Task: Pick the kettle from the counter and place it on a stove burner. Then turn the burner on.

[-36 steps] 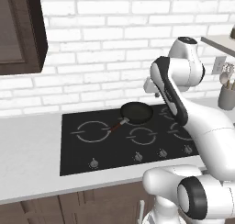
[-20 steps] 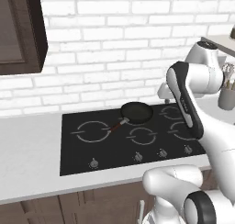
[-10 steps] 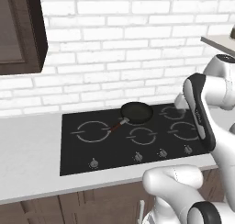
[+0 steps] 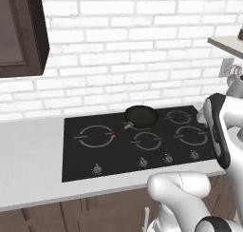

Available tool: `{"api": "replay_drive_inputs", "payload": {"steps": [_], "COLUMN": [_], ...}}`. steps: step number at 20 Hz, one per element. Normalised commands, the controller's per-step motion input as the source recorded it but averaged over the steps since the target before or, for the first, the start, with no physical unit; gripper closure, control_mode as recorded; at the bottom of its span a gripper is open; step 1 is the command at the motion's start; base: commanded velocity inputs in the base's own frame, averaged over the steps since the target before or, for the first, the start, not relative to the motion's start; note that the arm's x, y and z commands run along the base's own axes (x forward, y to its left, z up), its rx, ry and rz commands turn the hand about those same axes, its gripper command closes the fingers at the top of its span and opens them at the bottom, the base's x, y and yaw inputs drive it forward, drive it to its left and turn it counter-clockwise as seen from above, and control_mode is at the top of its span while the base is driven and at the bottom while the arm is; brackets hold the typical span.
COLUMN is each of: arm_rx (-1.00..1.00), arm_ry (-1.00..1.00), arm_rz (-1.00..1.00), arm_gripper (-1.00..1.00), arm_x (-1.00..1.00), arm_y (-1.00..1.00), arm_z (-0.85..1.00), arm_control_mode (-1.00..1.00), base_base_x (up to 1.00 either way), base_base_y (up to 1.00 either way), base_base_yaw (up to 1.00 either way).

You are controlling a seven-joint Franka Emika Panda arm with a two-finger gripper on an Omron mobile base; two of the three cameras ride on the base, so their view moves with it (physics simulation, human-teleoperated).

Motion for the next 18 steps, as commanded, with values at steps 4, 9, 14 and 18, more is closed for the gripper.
{"api": "replay_drive_inputs", "payload": {"steps": [4, 9, 14, 18], "arm_rx": [0.0, 0.0, 0.0, 0.0], "arm_ry": [-0.04, -0.03, 0.01, 0.02], "arm_rz": [-0.34, -0.35, -0.34, -0.24], "arm_gripper": [-1.0, -1.0, -1.0, -1.0], "arm_x": [-0.01, 0.0, 0.0, 0.0], "arm_y": [-0.67, -0.67, -0.76, -0.92], "arm_z": [-0.37, -0.2, -0.07, -0.06], "arm_control_mode": [-1.0, -1.0, -1.0, -1.0], "base_base_x": [0.0, 0.0, 0.0, 0.0], "base_base_y": [0.0, 0.0, 0.0, 0.0], "base_base_yaw": [0.0, 0.0, 0.0, 0.0]}}
